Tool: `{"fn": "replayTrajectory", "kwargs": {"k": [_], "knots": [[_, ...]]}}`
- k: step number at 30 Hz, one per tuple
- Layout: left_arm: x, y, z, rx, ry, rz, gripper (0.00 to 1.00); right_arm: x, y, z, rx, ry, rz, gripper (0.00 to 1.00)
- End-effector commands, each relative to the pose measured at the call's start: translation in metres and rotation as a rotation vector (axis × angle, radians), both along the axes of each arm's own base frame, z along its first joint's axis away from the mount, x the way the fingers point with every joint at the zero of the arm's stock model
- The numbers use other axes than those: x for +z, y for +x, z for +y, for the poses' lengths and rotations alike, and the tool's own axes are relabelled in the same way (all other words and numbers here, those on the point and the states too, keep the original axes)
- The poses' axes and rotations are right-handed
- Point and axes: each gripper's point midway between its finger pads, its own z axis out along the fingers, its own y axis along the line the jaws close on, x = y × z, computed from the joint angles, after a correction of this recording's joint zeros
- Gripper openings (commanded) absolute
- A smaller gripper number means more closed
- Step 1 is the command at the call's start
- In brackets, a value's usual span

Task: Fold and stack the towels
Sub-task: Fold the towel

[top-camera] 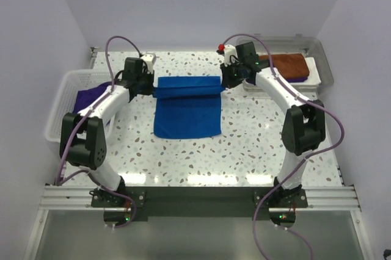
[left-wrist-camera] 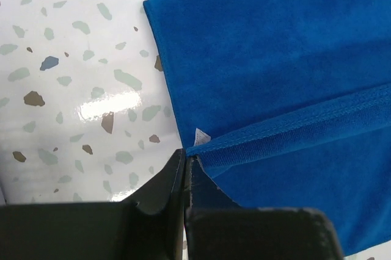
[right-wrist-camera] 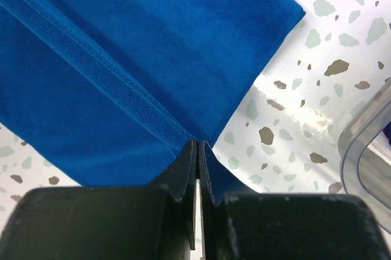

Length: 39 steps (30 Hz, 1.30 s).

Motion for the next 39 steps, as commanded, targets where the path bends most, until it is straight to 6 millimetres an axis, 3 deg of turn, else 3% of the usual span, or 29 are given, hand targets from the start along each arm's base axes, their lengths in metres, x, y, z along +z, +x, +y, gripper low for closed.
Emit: {"fn": "replayTrajectory", "kwargs": {"k": [1, 7, 12, 15, 17, 18, 22, 25, 32, 36, 39], "knots": [[0.03, -0.006, 0.019, 0.076, 0.021, -0.047, 0.0, 0.027, -0.013, -0.015, -0.043, -0.021, -0.021, 0.0], [0.031, -0.028, 0.023, 0.094, 0.017, 0.0, 0.0, 0.015, -0.041, -0.017, -0.047, -0.061, 0.055, 0.0], [0.016, -0.055, 0.027, 0.126, 0.008, 0.073, 0.0, 0.007, -0.066, -0.019, -0.087, -0.061, 0.127, 0.0], [-0.004, -0.073, 0.033, 0.166, 0.019, 0.138, 0.0, -0.012, -0.086, -0.022, -0.113, -0.061, 0.204, 0.0], [-0.027, -0.088, 0.032, 0.169, 0.014, 0.205, 0.0, -0.024, -0.094, -0.018, -0.134, -0.038, 0.255, 0.0], [-0.036, -0.093, 0.032, 0.18, 0.01, 0.233, 0.0, -0.037, -0.101, -0.02, -0.138, -0.041, 0.296, 0.0], [-0.078, -0.119, 0.029, 0.183, -0.003, 0.356, 0.0, -0.069, -0.111, -0.013, -0.14, -0.02, 0.382, 0.0], [-0.095, -0.126, 0.028, 0.186, -0.009, 0.397, 0.0, -0.09, -0.112, -0.011, -0.142, -0.022, 0.431, 0.0], [-0.108, -0.129, 0.022, 0.175, -0.011, 0.43, 0.0, -0.12, -0.114, -0.01, -0.144, -0.036, 0.482, 0.0], [-0.111, -0.133, 0.024, 0.181, 0.0, 0.441, 0.0, -0.124, -0.114, -0.011, -0.146, -0.042, 0.489, 0.0], [-0.097, -0.126, 0.026, 0.197, 0.003, 0.408, 0.0, -0.115, -0.108, -0.012, -0.154, -0.046, 0.458, 0.0]]}}
